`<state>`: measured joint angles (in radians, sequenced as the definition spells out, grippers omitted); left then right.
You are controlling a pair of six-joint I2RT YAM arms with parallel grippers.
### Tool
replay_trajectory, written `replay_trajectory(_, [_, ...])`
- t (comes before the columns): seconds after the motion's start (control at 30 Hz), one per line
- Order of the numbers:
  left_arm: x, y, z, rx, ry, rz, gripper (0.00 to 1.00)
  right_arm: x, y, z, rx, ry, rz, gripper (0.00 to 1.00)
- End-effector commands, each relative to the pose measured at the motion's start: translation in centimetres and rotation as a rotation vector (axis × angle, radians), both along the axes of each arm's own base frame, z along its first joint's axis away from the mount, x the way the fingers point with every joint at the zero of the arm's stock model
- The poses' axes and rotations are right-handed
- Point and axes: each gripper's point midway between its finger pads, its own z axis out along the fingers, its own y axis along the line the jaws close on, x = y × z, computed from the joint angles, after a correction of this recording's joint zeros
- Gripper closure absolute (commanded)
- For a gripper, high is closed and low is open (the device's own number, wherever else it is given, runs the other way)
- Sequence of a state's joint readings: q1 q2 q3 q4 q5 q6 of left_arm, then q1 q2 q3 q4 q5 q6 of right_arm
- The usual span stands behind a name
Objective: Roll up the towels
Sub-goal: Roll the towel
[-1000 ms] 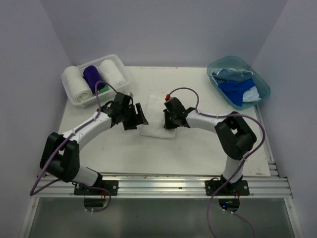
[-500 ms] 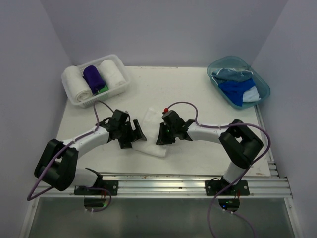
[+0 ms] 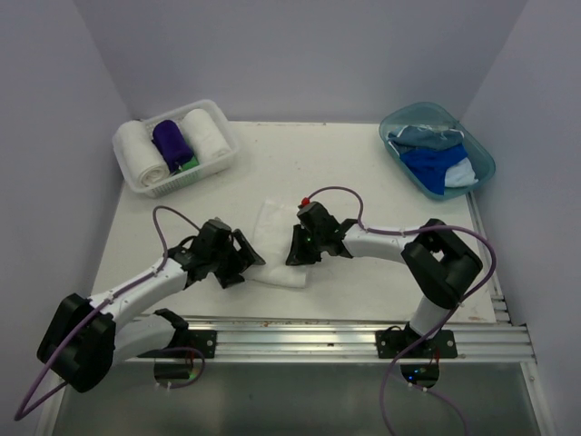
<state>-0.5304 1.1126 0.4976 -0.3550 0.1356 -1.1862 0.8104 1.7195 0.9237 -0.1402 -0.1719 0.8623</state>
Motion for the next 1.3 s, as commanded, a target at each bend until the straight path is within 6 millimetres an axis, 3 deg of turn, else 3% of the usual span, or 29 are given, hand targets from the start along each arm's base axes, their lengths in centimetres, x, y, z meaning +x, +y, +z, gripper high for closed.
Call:
replay_trajectory(0.0, [-0.6, 0.3, -0.2, -0.013, 0.021, 0.100, 0.18, 1.1, 0.9, 1.3, 0.025, -0.029, -0.016, 0.81])
replay_trajectory(0.13, [-1.3, -1.0, 0.0, -0.047, 0.029, 0.085, 0.19, 1.3, 1.2, 1.2, 0.022, -0.029, -0.014, 0.81])
replay_trajectory(0.3, [-2.2, -1.0, -1.5, -0.031, 0.078, 0.084, 0.15, 1.3, 1.0, 1.1, 0.016, -0.031, -0.012, 0.81])
replay_trajectory(0.57, [0.7, -1.0, -1.6, 0.010, 0.005, 0.134, 0.20, 0.8, 0.0, 1.4, 0.007, -0.041, -0.018, 0.81])
replay_trajectory(0.67, [1.0, -1.2, -2.8, 0.038, 0.026, 0.119, 0.24, 0.3, -0.5, 1.1, 0.004, -0.037, -0.026, 0.80])
replay_trajectory(0.77, [0.7, -1.0, -4.1, 0.074, 0.060, 0.108, 0.32, 0.0, -0.9, 1.0, -0.003, -0.038, -0.029, 0.78])
replay_trajectory(0.8, [0.7, -0.7, -4.3, 0.085, 0.068, 0.110, 0.38, 0.0, -1.1, 1.1, -0.011, -0.047, -0.019, 0.78])
replay_trajectory(1.0, [0.7, 0.4, -4.2, 0.120, 0.080, 0.065, 0.70, 0.4, -2.7, 3.6, -0.074, -0.185, 0.068, 0.57])
replay_trajectory(1.13, [0.8, 0.1, -3.5, 0.127, 0.072, -0.035, 0.73, -0.1, -3.1, 5.1, -0.141, -0.285, 0.197, 0.51])
replay_trajectory(1.27, [1.5, -0.6, -2.4, 0.130, 0.058, -0.118, 0.73, -1.5, -1.5, 7.2, -0.220, -0.455, 0.417, 0.46])
